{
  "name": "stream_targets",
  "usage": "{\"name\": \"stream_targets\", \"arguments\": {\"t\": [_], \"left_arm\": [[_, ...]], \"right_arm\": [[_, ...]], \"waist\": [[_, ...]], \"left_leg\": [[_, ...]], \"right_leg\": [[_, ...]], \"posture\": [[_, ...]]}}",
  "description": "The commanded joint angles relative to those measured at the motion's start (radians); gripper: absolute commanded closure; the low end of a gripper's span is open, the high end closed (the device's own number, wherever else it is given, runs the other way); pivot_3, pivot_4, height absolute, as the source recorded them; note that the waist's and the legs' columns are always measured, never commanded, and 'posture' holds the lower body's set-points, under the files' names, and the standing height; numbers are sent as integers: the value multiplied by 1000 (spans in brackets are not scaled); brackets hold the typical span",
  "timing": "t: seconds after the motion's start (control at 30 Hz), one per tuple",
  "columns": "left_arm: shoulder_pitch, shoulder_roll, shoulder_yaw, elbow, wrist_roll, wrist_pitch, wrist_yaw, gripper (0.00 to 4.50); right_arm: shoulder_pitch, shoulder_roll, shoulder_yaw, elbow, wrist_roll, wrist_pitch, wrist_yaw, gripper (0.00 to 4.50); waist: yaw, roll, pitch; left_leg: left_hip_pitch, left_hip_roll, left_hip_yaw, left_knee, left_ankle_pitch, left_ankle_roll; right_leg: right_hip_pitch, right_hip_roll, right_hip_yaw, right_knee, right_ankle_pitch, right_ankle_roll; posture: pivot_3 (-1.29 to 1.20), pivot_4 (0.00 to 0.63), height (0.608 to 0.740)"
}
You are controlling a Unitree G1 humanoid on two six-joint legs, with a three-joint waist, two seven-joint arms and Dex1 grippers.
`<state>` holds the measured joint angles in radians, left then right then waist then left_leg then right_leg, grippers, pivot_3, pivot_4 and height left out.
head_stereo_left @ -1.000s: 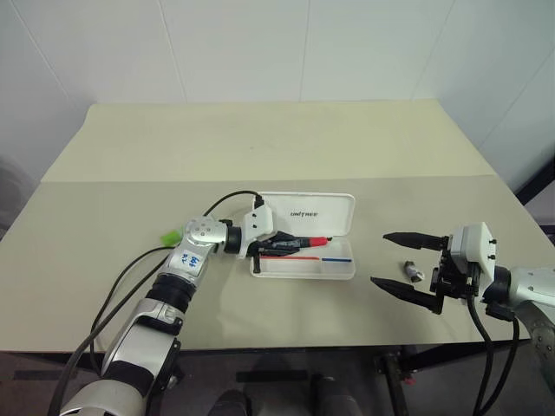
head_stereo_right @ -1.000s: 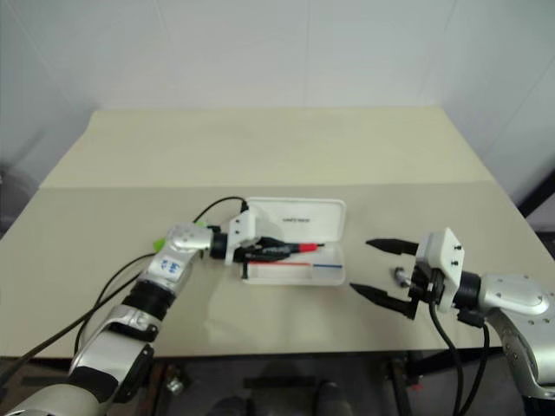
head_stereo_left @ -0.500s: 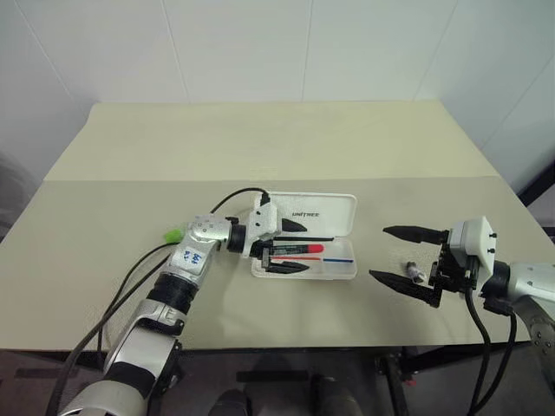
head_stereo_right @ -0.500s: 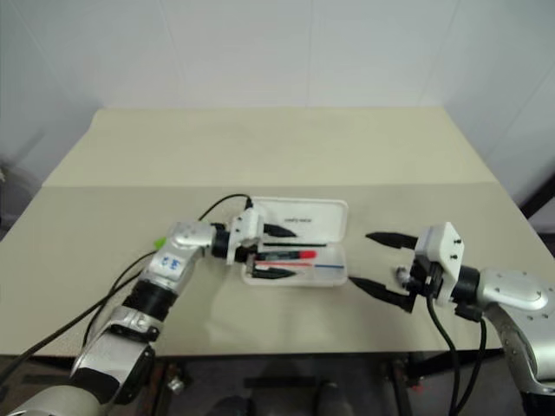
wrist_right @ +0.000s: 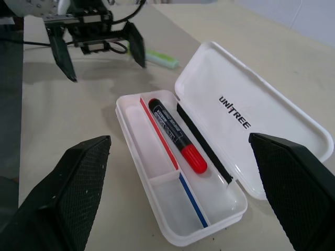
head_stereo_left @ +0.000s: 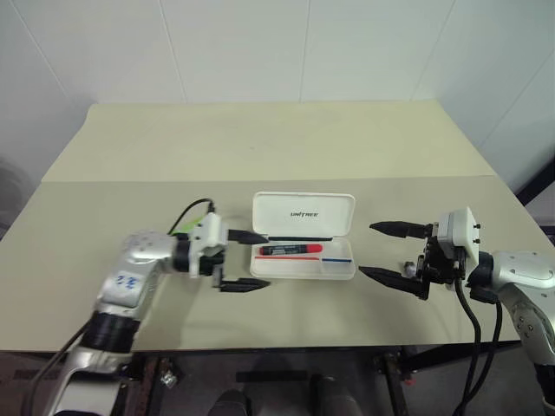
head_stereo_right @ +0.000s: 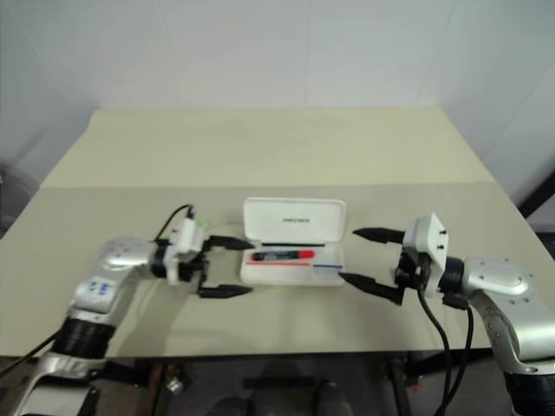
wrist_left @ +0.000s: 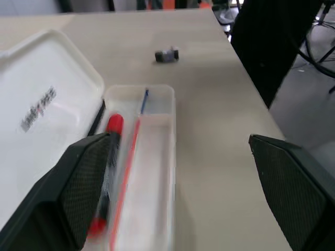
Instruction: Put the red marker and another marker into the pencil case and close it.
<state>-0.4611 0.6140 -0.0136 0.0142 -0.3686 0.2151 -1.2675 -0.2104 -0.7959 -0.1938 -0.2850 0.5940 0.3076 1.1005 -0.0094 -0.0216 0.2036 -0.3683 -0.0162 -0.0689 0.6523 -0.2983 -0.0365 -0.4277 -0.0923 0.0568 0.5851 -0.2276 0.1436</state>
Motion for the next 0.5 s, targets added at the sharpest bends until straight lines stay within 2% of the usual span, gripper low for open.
{"name": "stream_targets", "arguments": {"t": [0.03,0.1,0.23,0.5], "left_arm": [[53,88,111,-56,-72,32,-18,25],[81,137,173,-27,-89,32,-16,25],[61,166,236,93,-69,-15,26,25],[-90,151,221,478,71,-234,143,25]], "right_arm": [[-35,6,-8,-24,59,14,27,0],[-52,5,1,-34,82,24,50,0],[-84,12,31,-51,102,36,80,0],[-107,42,86,-44,57,20,71,0]], "waist": [[1,0,0],[1,0,0],[6,0,0],[7,0,0]], "left_leg": [[0,0,0,0,0,0],[0,0,0,0,0,0],[1,0,0,0,0,0],[0,0,-1,0,0,0]], "right_leg": [[0,0,0,0,0,0],[0,0,0,0,0,-1],[0,0,-1,0,0,-1],[0,0,-1,0,0,0]], "posture": [[0,150,740],[0,150,740],[0,150,740],[0,150,740]]}}
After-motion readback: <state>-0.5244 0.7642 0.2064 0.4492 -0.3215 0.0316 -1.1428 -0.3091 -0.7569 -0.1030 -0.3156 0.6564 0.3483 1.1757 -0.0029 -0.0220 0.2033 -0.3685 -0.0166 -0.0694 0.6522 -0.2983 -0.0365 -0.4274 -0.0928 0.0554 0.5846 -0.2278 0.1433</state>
